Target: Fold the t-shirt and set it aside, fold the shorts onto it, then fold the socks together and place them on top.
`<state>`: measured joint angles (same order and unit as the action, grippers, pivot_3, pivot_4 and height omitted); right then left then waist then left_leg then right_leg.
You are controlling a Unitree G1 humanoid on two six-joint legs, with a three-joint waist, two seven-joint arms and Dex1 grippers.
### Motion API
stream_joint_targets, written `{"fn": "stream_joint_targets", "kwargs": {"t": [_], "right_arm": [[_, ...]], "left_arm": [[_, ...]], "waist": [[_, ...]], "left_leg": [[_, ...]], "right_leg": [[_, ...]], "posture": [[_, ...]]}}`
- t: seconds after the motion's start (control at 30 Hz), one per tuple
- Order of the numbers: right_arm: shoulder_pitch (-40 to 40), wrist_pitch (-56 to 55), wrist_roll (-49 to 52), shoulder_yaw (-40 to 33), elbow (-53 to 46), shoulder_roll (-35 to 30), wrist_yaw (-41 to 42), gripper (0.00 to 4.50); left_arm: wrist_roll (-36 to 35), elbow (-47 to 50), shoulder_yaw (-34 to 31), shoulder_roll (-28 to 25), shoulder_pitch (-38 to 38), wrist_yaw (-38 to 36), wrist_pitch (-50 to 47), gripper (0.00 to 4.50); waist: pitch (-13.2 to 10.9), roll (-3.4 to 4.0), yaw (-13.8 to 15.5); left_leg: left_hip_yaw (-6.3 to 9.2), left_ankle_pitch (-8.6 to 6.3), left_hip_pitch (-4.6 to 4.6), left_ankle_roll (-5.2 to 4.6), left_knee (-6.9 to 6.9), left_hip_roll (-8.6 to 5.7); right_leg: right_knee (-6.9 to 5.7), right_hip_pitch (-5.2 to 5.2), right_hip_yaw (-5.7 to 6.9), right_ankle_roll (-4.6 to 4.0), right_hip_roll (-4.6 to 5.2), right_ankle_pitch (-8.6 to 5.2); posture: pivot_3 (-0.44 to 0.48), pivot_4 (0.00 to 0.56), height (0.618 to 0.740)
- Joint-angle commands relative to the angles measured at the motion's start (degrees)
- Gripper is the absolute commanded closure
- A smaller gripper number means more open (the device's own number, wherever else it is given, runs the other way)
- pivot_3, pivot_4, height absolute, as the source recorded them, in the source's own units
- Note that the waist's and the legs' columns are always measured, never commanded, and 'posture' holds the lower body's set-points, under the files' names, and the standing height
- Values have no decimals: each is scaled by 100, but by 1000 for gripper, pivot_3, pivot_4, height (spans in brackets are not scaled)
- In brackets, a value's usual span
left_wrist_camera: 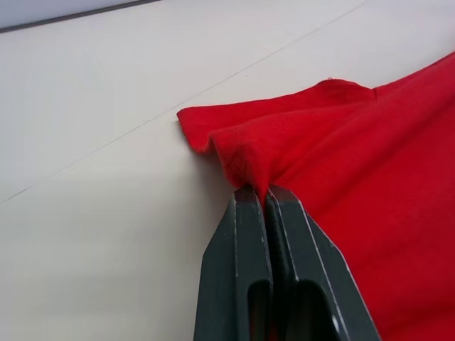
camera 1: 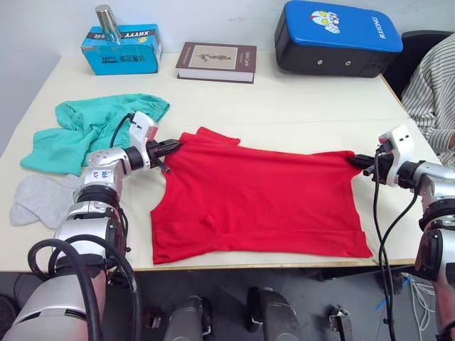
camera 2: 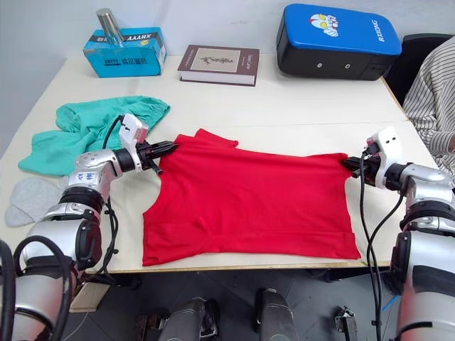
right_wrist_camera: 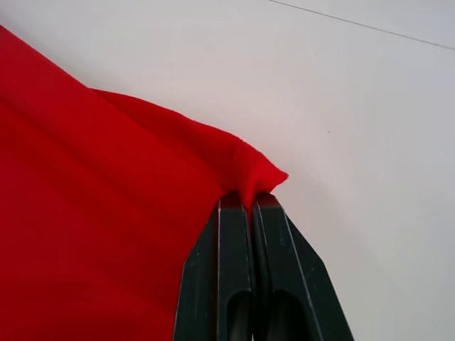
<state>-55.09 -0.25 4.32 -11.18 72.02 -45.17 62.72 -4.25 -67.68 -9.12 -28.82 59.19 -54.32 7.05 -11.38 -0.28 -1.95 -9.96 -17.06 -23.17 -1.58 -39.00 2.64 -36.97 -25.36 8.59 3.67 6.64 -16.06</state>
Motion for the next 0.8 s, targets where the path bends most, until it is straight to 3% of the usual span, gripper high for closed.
{"fn": "stream_joint_targets", "kwargs": {"t": [0.03,0.27,0.6,0.63,0.7,0.8], "right_arm": [[239,-168,328,-294,-331,-189,172,4500],[1131,-147,833,-581,-1031,-163,670,4500],[2282,-533,679,-336,-1741,108,162,4500],[2332,-513,699,-339,-1805,107,120,4319],[2423,-490,754,-340,-1954,66,151,3889],[2562,-698,719,-321,-2172,-89,204,2857]], "left_arm": [[-218,580,-133,-183,-299,-128,300,4470],[-302,1798,-46,-232,-1343,-270,570,4470],[-198,2811,202,-216,-2331,36,507,4470],[-280,2892,181,-207,-2366,51,306,4493],[-424,3061,136,-206,-2406,39,39,4051],[-649,3324,124,-288,-2417,-213,-432,3222]], "waist": [[0,0,0],[0,0,15],[8,-11,34],[11,-15,35],[18,-27,35],[19,-30,36]], "left_leg": [[0,0,0,0,0,0],[8,-1,4,-1,-3,1],[8,-1,13,-2,-8,4],[8,-1,14,-2,-8,4],[8,-2,19,-2,-8,3],[14,-2,27,-2,-8,6]], "right_leg": [[0,0,0,0,0,0],[-4,0,-6,-1,1,1],[-12,1,-17,-6,3,4],[-12,3,-17,-6,4,4],[-11,8,-20,-7,5,4],[-7,20,-28,-7,4,4]], "posture": [[0,150,740],[0,150,740],[0,150,740],[0,150,740],[0,150,740],[0,150,740]]}}
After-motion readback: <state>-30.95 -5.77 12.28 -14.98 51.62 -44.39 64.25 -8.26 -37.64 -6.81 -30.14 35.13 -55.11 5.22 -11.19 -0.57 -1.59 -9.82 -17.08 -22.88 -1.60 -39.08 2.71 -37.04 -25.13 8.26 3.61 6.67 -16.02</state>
